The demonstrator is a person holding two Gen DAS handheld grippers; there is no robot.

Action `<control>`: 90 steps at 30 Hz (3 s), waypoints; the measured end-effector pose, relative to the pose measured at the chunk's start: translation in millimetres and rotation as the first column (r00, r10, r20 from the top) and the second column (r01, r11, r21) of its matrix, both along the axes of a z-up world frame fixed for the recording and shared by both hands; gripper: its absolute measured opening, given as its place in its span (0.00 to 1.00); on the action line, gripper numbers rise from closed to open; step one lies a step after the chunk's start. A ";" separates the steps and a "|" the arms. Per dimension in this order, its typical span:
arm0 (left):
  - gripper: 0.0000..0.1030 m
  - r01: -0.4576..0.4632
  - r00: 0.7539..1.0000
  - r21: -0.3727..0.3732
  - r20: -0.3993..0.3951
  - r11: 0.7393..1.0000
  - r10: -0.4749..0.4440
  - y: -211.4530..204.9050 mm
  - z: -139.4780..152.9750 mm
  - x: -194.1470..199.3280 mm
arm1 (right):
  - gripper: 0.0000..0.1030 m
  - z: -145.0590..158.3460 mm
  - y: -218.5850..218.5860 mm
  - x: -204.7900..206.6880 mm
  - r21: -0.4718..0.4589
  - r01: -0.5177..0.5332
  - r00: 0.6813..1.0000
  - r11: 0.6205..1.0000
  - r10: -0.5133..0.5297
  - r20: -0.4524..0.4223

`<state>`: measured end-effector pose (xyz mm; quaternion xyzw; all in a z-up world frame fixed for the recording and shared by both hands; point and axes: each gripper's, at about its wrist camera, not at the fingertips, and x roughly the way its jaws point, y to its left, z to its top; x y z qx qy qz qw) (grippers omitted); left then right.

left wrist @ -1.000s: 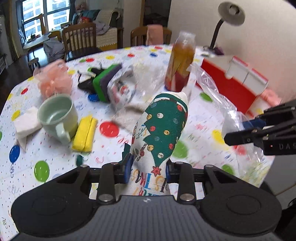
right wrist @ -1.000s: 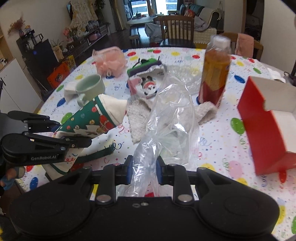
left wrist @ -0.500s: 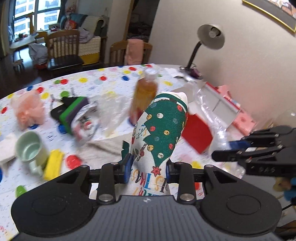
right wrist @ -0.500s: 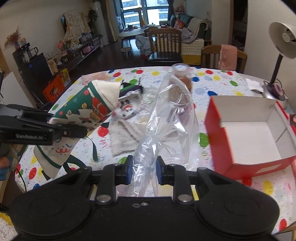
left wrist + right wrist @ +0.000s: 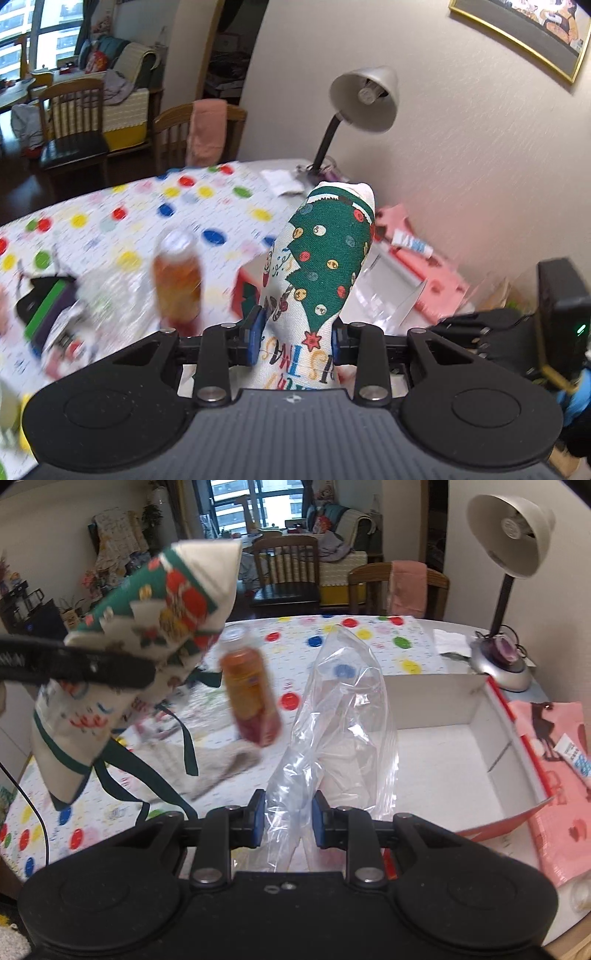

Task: Organize soft objects
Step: 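Carry both bags into the red box and open both grippers, then withdraw both grippers from the box back over the table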

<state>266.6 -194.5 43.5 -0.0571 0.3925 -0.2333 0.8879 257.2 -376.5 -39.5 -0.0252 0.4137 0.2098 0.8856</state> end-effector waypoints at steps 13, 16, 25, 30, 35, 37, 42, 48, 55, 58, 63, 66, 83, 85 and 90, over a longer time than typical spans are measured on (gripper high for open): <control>0.32 0.052 0.998 -0.028 -0.023 0.998 -0.052 -104.3 -5.4 83.9 | 0.23 -15.2 -75.5 74.7 -0.033 0.038 0.999 0.999 -0.039 -0.028; 0.32 0.048 0.996 -0.006 -0.072 0.999 -0.048 -120.9 -31.2 98.3 | 0.23 -21.8 -88.4 84.9 -0.044 0.041 0.998 0.998 -0.043 -0.047; 0.32 0.035 0.991 0.055 -0.134 0.998 -0.027 -157.1 -95.4 141.9 | 0.23 -58.4 -116.5 121.6 -0.084 0.052 0.993 0.995 -0.060 -0.102; 0.32 0.033 0.974 0.109 -0.228 0.993 -0.007 -171.6 -141.7 158.6 | 0.23 -82.9 -126.0 137.4 -0.092 0.059 0.985 0.994 -0.073 -0.155; 0.32 0.056 0.953 0.180 -0.304 0.982 0.002 -184.7 -177.1 168.1 | 0.24 -102.7 -125.3 146.2 -0.133 0.024 0.982 0.991 -0.048 -0.184; 0.32 0.068 0.946 0.203 -0.324 0.977 0.001 -191.1 -186.2 171.6 | 0.24 -108.1 -124.0 149.4 -0.143 0.013 0.981 0.990 -0.040 -0.190; 0.33 0.077 0.931 0.237 -0.366 0.969 0.016 -199.8 -201.7 182.4 | 0.27 -119.3 -121.6 158.3 -0.164 -0.007 0.975 0.986 -0.029 -0.219; 0.39 0.102 0.922 0.257 -0.388 0.961 0.006 -205.2 -209.2 188.6 | 0.31 -126.4 -127.0 165.9 -0.143 -0.009 0.967 0.990 -0.028 -0.254; 0.72 0.116 0.928 0.250 -0.373 0.961 -0.014 -206.3 -207.8 184.1 | 0.44 -121.7 -132.3 167.6 -0.110 -0.018 0.964 0.994 -0.012 -0.267; 0.73 0.117 0.930 0.223 -0.367 0.968 -0.028 -204.1 -200.8 179.7 | 0.51 -115.2 -137.8 165.4 -0.080 -0.020 0.966 0.997 -0.002 -0.258; 0.73 0.121 0.949 0.208 -0.311 0.971 -0.051 -199.7 -181.2 167.4 | 0.57 -104.3 -142.6 161.2 -0.063 -0.029 0.972 0.998 0.013 -0.234; 0.73 0.114 0.960 0.194 -0.275 0.974 -0.058 -194.4 -167.0 157.4 | 0.61 -96.7 -140.6 155.1 -0.053 -0.025 0.977 0.998 0.013 -0.213; 0.73 0.053 0.999 0.161 -0.003 0.986 -0.053 -140.4 -81.0 84.5 | 0.73 -34.4 -129.9 103.4 0.030 0.003 0.998 1.000 -0.001 -0.069; 0.73 0.050 0.998 0.157 0.027 0.986 -0.055 -130.1 -72.0 74.0 | 0.75 -28.0 -125.2 95.3 0.034 0.012 0.999 0.999 -0.010 -0.045; 0.73 0.030 0.994 0.156 0.099 0.987 -0.046 -100.6 -52.8 47.4 | 0.82 -12.6 -108.3 75.6 0.057 0.028 1.000 0.998 -0.028 -0.001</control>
